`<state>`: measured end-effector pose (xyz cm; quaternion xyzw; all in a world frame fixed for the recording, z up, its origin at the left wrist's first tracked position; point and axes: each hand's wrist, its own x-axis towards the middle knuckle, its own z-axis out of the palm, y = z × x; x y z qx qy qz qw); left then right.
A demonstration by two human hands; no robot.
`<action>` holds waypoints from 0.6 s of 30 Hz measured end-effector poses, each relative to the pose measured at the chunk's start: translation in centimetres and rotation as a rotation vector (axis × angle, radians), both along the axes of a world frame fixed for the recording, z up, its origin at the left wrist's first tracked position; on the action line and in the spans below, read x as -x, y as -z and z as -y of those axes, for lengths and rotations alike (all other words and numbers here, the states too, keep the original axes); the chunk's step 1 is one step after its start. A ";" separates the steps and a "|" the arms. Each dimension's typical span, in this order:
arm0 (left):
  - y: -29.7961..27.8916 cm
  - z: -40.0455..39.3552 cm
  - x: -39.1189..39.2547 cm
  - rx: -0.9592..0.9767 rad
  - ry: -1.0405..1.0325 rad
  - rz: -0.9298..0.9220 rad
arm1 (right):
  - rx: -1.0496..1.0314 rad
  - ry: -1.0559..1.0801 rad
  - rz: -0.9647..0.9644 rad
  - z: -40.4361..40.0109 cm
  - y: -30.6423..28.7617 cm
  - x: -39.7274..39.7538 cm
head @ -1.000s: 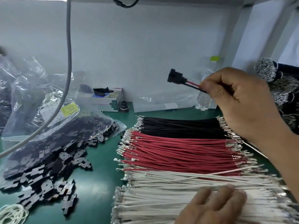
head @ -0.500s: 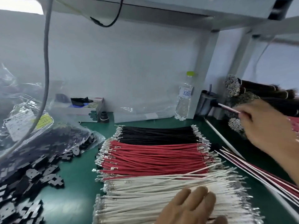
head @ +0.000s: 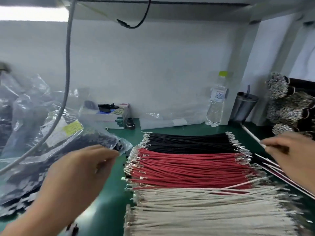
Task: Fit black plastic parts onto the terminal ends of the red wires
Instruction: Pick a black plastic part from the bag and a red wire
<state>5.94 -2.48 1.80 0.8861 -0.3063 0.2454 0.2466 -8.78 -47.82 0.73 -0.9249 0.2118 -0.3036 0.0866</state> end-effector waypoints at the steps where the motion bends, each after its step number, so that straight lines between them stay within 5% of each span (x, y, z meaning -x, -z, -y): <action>1: -0.5 -0.6 -1.7 -0.082 -0.128 -0.107 | 0.008 -0.083 0.000 -1.8 -0.7 -1.1; 8: 2.7 0.0 -7.2 -0.289 -0.270 -0.086 | -0.054 -0.519 -0.130 -14.9 -3.5 -11.5; 14: 5.1 0.2 -7.6 -0.479 -0.217 -0.022 | -0.028 -0.475 -0.378 -17.4 0.1 -17.8; 18: 5.0 0.4 -7.7 -0.509 -0.240 -0.028 | -0.034 -0.470 -0.356 -17.1 0.1 -18.4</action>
